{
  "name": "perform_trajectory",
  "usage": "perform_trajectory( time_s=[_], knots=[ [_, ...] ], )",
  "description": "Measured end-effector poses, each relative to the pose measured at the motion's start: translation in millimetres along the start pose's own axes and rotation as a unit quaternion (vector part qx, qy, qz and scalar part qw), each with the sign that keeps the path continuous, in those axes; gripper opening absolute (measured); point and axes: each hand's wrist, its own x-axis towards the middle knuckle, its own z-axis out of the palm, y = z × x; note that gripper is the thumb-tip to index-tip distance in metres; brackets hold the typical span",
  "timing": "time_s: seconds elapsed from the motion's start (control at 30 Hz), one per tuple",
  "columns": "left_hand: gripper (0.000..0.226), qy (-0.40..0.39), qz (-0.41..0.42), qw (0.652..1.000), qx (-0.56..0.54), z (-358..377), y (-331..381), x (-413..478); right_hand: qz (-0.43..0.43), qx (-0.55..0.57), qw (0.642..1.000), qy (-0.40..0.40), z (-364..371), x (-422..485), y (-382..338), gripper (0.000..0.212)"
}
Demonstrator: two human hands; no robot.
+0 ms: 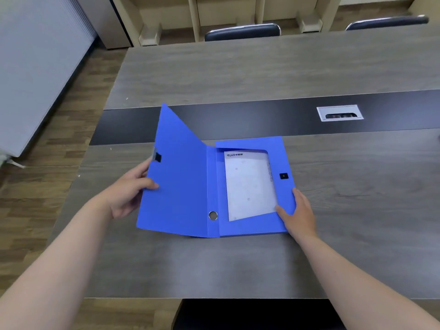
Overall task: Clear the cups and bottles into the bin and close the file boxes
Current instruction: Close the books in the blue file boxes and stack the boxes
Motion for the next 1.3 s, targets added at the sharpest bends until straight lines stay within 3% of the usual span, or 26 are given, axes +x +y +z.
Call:
perform_trajectory(
  time_s=[0.17, 0.27, 0.4, 0.57, 0.7, 0.87, 1.03, 1.2, 1.3],
  knots=[
    [0.087, -0.071, 0.018, 0.992, 0.100, 101.3, 30.9, 17.3, -0.005, 0.038, 0.999, -0.025, -8.9, 0.2, -2.7, 0.076],
    [0.091, -0.061, 0.004, 0.983, 0.171, 168.1, 36.9, 36.4, 0.012, 0.063, 0.997, -0.038, -16.0, 3.7, 2.0, 0.064],
    [0.085, -0.030, -0.028, 0.966, 0.257, 240.2, 29.3, 64.6, 0.068, 0.195, 0.976, -0.072, -26.5, 10.7, 3.9, 0.055],
    [0.070, -0.035, -0.054, 0.880, 0.470, 303.1, 5.6, 113.8, 0.123, 0.275, 0.942, -0.145, -39.4, 30.4, 15.1, 0.046],
    [0.049, -0.025, -0.058, 0.813, 0.579, 332.1, -22.0, 143.2, 0.151, 0.334, 0.914, -0.176, -47.7, 36.6, 13.7, 0.042],
    [0.090, 0.000, -0.105, 0.771, 0.629, 350.5, -53.4, 162.6, 0.171, 0.340, 0.904, -0.194, -53.0, 44.3, 19.8, 0.052],
    [0.089, 0.034, -0.103, 0.730, 0.674, 362.0, -61.0, 154.1, 0.171, 0.344, 0.897, -0.218, -60.5, 46.1, 15.3, 0.057],
    [0.083, 0.040, -0.083, 0.735, 0.672, 356.1, -52.8, 142.2, 0.149, 0.297, 0.922, -0.200, -62.0, 43.7, 11.2, 0.042],
    [0.076, 0.057, -0.034, 0.750, 0.658, 330.1, -49.7, 130.7, 0.113, 0.252, 0.949, -0.154, -58.5, 44.8, 13.2, 0.055]
  ],
)
